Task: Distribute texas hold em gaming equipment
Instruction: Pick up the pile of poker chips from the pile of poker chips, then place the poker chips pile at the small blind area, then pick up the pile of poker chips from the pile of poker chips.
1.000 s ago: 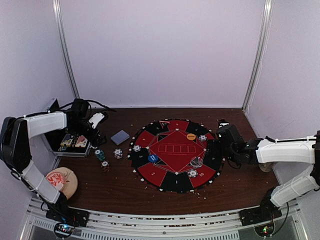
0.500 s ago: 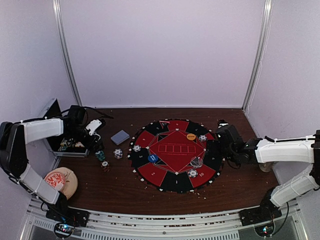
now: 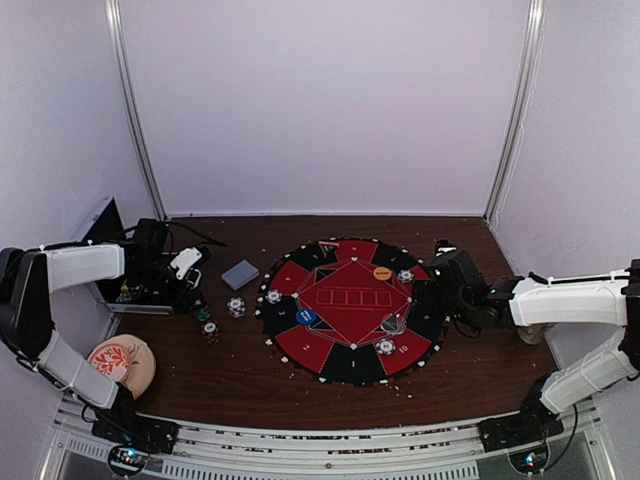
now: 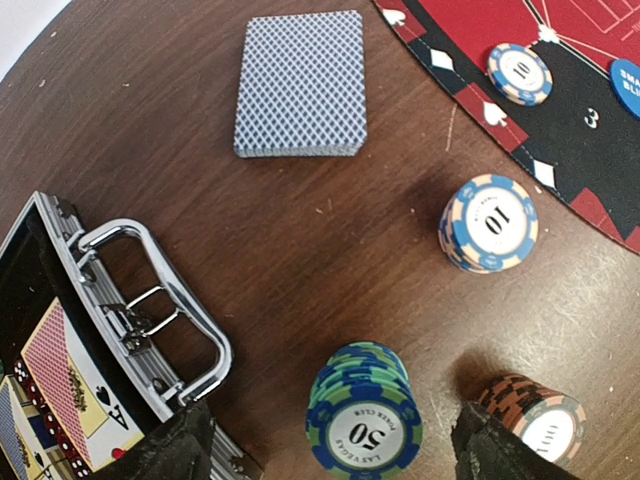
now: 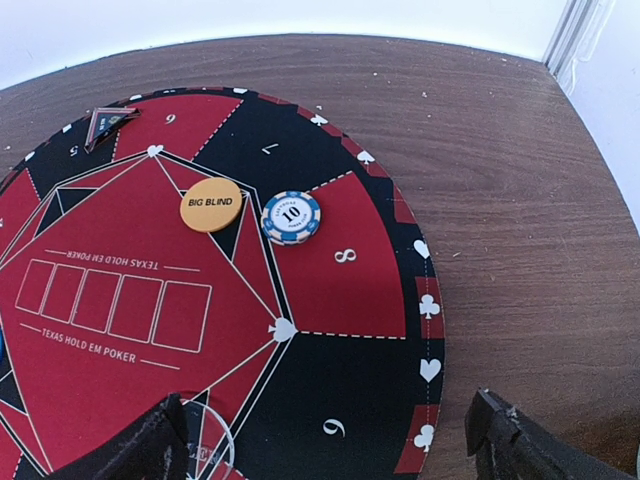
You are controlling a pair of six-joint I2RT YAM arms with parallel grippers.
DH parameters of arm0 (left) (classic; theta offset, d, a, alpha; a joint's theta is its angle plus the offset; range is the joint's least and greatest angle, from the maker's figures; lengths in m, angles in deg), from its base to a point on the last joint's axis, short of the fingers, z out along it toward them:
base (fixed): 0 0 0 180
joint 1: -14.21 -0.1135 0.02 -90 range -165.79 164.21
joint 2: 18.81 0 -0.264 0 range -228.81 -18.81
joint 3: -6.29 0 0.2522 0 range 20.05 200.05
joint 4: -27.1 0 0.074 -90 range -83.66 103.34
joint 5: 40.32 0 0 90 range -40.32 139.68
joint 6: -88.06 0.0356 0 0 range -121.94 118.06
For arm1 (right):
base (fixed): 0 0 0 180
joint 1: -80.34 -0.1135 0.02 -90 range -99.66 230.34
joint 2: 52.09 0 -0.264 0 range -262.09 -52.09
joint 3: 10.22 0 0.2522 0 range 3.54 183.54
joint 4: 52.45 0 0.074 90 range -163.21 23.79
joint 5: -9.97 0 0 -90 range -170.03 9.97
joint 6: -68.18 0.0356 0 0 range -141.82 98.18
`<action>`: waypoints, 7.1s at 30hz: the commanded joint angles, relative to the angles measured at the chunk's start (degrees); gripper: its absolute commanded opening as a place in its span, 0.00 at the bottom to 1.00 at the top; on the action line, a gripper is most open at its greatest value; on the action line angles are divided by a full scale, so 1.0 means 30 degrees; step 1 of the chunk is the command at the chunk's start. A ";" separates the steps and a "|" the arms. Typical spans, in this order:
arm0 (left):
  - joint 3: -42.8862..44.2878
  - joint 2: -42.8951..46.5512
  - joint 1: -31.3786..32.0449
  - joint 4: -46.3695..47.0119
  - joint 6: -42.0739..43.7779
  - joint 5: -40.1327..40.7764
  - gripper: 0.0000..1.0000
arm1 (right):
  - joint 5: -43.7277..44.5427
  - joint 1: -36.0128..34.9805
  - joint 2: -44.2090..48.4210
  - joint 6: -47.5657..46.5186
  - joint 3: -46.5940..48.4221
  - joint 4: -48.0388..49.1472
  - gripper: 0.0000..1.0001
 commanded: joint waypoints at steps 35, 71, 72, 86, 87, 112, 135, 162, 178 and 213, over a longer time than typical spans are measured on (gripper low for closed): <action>-0.0507 -0.1012 -0.0662 0.0751 0.1165 -0.1132 0.60 | 0.0266 -0.0182 -0.0255 -0.0168 0.0500 0.0250 0.98; 0.0250 0.0863 -0.0668 -0.0444 0.1606 -0.1891 0.24 | 0.0297 -0.0187 -0.0081 -0.0189 0.0511 0.0249 0.98; 0.0380 0.0963 -0.0678 -0.0511 0.1600 -0.1875 0.25 | 0.0319 -0.0187 -0.0058 -0.0177 0.0487 0.0251 0.98; 0.4945 -0.0653 0.2350 -0.1588 0.0985 -0.2518 0.24 | 0.1052 -0.0187 0.0113 -0.0087 0.0374 0.0214 0.98; 0.5256 -0.0977 0.2856 -0.1588 0.0863 -0.2437 0.24 | 0.1146 -0.0187 0.0124 -0.0084 0.0367 0.0221 0.98; 1.0256 -0.9335 0.9036 0.0199 -0.0072 -0.1001 0.25 | 0.1323 -0.0187 0.0010 -0.0201 0.0350 0.0278 0.98; 1.1371 -1.1945 0.9385 0.0399 -0.0031 0.0035 0.26 | 0.1147 -0.0187 0.0097 -0.0256 0.0366 0.0279 0.98; 1.0343 -0.7228 0.9144 0.0225 -0.0409 0.1208 0.80 | 0.1008 -0.0187 0.0001 -0.0318 0.0397 0.0261 0.98; 0.3113 -0.1502 0.1238 0.0948 -0.0051 -0.1076 0.98 | 0.0705 -0.0187 -0.0107 -0.0353 0.0435 0.0308 0.98; -0.0340 -0.0709 -0.0721 0.0331 0.1795 -0.2120 0.78 | 0.0715 -0.0246 0.0008 -0.0351 0.0382 0.0290 0.97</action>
